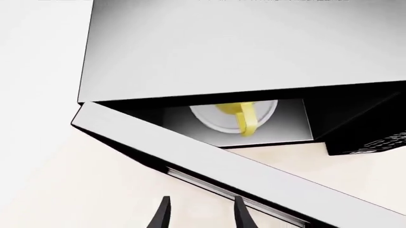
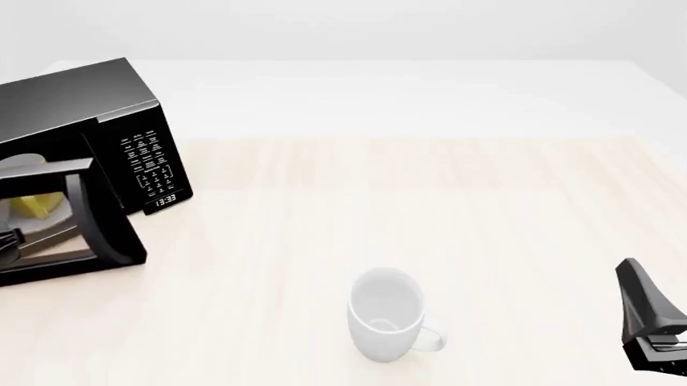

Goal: Put the yellow and white mug in the microwave and close it.

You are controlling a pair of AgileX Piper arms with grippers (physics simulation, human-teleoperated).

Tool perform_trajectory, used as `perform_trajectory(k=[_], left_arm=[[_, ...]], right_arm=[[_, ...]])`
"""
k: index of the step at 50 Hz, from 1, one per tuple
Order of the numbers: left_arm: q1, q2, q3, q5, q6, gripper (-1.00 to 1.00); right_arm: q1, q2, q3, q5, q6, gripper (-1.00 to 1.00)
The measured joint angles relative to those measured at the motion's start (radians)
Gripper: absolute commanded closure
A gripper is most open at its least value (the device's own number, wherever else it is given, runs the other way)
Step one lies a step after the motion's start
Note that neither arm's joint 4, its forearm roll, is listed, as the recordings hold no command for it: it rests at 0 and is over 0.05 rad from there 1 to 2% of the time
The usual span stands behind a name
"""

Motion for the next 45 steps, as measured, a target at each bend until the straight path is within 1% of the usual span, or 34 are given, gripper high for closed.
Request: perform_trajectory(k=[26,45], left_arm=[[-0.043,0.039,-0.028,-0.025,-0.007,-1.0],[-0.067,0.09,-0.066,-0.04,-0.028,-1.0]], right_arm=[[0.0,0.0,0.0,0.0,0.0,-1.0],[0.0,0.0,0.0,0.0,0.0,-1.0]])
